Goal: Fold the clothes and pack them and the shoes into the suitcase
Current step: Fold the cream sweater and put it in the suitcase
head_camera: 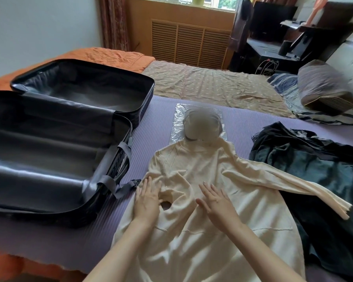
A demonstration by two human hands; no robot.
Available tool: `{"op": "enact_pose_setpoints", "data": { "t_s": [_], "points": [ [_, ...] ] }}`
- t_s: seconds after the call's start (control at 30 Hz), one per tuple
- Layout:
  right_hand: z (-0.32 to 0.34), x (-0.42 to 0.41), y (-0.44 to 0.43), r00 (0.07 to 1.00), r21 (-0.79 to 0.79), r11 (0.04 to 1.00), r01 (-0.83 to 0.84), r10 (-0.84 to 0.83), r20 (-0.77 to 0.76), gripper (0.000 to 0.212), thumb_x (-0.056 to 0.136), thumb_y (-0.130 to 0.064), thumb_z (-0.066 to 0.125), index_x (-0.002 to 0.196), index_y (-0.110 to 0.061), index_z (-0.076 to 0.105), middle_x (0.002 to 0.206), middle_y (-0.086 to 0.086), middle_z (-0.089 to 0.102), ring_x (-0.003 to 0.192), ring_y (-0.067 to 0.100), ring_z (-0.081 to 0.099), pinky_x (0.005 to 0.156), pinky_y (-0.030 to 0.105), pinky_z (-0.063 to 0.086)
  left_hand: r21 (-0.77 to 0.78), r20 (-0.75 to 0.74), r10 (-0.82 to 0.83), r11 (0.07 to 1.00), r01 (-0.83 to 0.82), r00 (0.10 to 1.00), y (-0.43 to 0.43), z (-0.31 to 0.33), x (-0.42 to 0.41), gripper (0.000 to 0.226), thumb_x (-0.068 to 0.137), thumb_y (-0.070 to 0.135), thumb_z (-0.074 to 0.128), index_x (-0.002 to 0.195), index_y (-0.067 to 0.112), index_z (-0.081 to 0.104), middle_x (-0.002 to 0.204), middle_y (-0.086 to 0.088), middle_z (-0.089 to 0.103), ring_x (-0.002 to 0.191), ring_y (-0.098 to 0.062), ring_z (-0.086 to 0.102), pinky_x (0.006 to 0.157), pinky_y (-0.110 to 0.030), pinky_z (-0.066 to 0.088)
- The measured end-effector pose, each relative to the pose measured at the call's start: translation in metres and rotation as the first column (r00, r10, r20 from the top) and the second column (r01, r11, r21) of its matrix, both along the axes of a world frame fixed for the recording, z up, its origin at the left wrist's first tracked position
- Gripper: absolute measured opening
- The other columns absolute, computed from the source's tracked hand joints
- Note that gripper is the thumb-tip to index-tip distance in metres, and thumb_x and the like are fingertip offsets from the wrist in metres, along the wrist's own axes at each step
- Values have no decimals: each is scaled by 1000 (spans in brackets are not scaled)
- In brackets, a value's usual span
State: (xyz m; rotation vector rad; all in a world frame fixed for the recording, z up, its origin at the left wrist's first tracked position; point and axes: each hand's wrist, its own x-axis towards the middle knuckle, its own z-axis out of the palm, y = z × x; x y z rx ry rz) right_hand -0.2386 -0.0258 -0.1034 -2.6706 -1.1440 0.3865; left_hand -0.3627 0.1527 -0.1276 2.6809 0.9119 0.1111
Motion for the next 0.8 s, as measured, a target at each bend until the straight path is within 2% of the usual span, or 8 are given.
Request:
{"op": "enact_pose_setpoints", "data": {
  "t_s": [0.03, 0.1, 0.23, 0.33, 0.43, 0.53, 0.63, 0.8],
  "points": [
    [-3, 3, -4, 999, -36, 999, 1, -2, -34, 122, 50, -88, -21, 152, -27, 9, 159, -10, 4, 147, 10, 1, 117, 31, -2, 24, 11, -4, 1000, 3, 1000, 5, 1, -1, 61, 98, 3, 30, 151, 24, 7, 158, -10, 2, 146, -21, 0, 118, -33, -1],
    [-9, 7, -10, 999, -69, 998, 2, -5, -41, 131, 39, -88, -33, 151, -29, 0, 157, -15, -8, 146, 9, -7, 116, 34, -5, 41, 51, -6, 999, 4, 999, 17, 3, -2, 64, 94, -5, 28, 150, 22, 13, 158, -9, 8, 146, -19, 2, 117, -29, -2],
    [-14, 6, -12, 998, -124, 991, -46, 50, 34, 129, 39, -82, -39, 151, -30, -4, 149, -14, -25, 144, 11, -15, 114, 37, -14, 31, 197, 76, 996, -84, 977, 38, 10, -7, 62, 89, -11, 35, 142, 20, 39, 155, -11, 21, 145, -24, 13, 115, -34, 15],
    [-13, 5, -1, 996, -75, 995, -59, 64, 66, 127, 44, -81, -39, 151, -32, 8, 148, -12, -25, 145, 9, -12, 107, 29, -23, -66, 305, 107, 994, -91, 946, 37, 11, -7, 66, 85, -17, 36, 141, 18, 41, 152, -11, 28, 144, -21, 17, 115, -32, 18],
    [-4, 5, 21, 998, 26, 998, -64, 64, 18, 100, 71, -82, -15, 148, -33, 24, 158, -10, -6, 145, 8, -7, 109, 27, -17, -146, 397, 103, 988, -48, 912, 26, 11, -3, 43, 97, 11, 45, 140, 13, 42, 150, -10, 34, 143, -20, 21, 115, -29, 16],
    [6, 16, 53, 994, 42, 993, -110, 109, 20, 47, 100, -45, 32, 144, -30, 35, 159, -9, 10, 146, 11, 5, 114, 31, -5, -27, 434, 37, 999, -28, 900, 16, 11, -2, 38, 99, 29, 41, 132, 16, 53, 147, -6, 39, 142, -19, 24, 116, -33, 11],
    [18, 34, 93, 991, 65, 989, -133, 134, -10, 41, 99, -30, 45, 140, -27, 44, 156, -8, 23, 145, 12, 14, 114, 31, 4, 14, 436, -38, 999, 35, 899, 3, 13, -6, 51, 92, 42, 28, 126, 21, 59, 144, -3, 44, 140, -19, 29, 116, -34, 15],
    [29, 52, 160, 983, 82, 983, -162, 168, -73, 43, 96, -25, 52, 139, -25, 47, 149, -2, 39, 141, 23, 25, 109, 33, 22, 127, 152, -172, 980, 153, 973, -7, -1, -19, 50, 84, 40, 36, 121, 21, 63, 135, -9, 53, 134, -24, 38, 114, -37, 6]
  ]
}}
